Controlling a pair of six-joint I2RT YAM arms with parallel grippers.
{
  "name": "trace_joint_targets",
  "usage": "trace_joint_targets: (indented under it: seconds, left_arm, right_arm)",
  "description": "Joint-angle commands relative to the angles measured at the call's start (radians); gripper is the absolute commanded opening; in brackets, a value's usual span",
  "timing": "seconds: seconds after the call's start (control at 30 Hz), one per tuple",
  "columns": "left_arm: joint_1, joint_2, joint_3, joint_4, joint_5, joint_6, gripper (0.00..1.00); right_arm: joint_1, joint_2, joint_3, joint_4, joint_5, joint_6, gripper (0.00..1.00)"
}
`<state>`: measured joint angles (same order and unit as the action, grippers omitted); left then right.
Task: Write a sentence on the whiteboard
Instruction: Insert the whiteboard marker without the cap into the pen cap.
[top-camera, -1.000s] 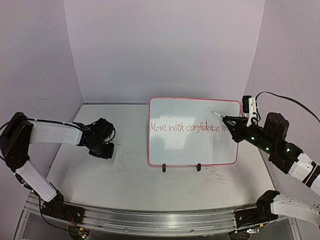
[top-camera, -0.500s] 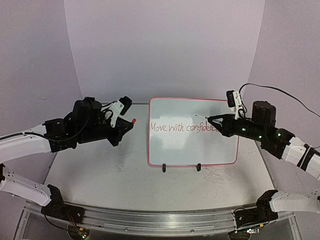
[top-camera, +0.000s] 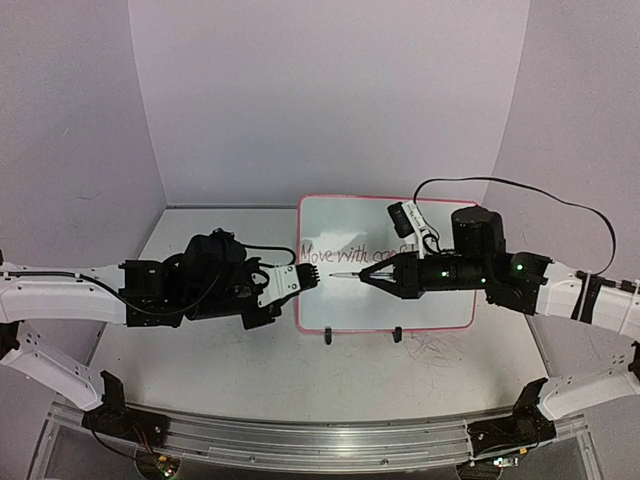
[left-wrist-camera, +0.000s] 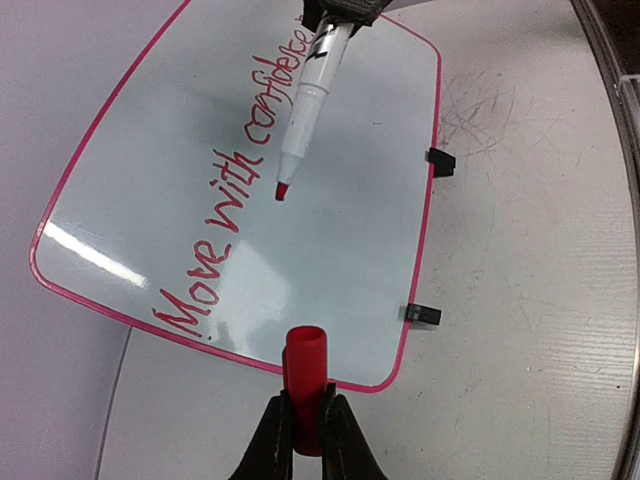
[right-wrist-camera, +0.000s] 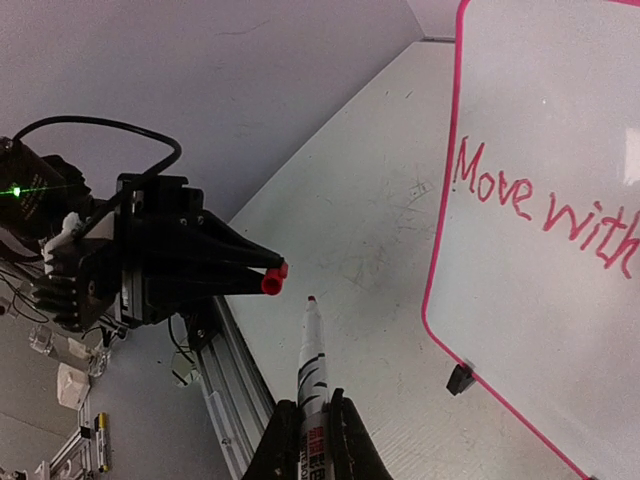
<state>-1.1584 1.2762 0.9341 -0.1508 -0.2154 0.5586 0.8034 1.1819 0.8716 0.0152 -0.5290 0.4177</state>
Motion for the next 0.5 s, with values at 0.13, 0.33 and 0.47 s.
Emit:
trace_joint_targets:
  seconds: [0.13, 0.33, 0.47]
  left_arm:
    - [-0.015, -0.028, -0.055, 0.081, -0.050, 0.091, 0.00]
    - [-0.016, -0.034, -0.072, 0.101, -0.053, 0.099, 0.00]
    - [-0.016, -0.038, -0.074, 0.108, -0.052, 0.100, 0.00]
  right_arm:
    - [0.056, 0.097, 0.100, 0.061, -0.054, 0.003, 0.00]
    - [0.061, 0.129, 0.117, 0.043, -0.076, -0.003, 0.00]
    - [0.068, 0.146, 0.126, 0.035, -0.071, -0.007, 0.00]
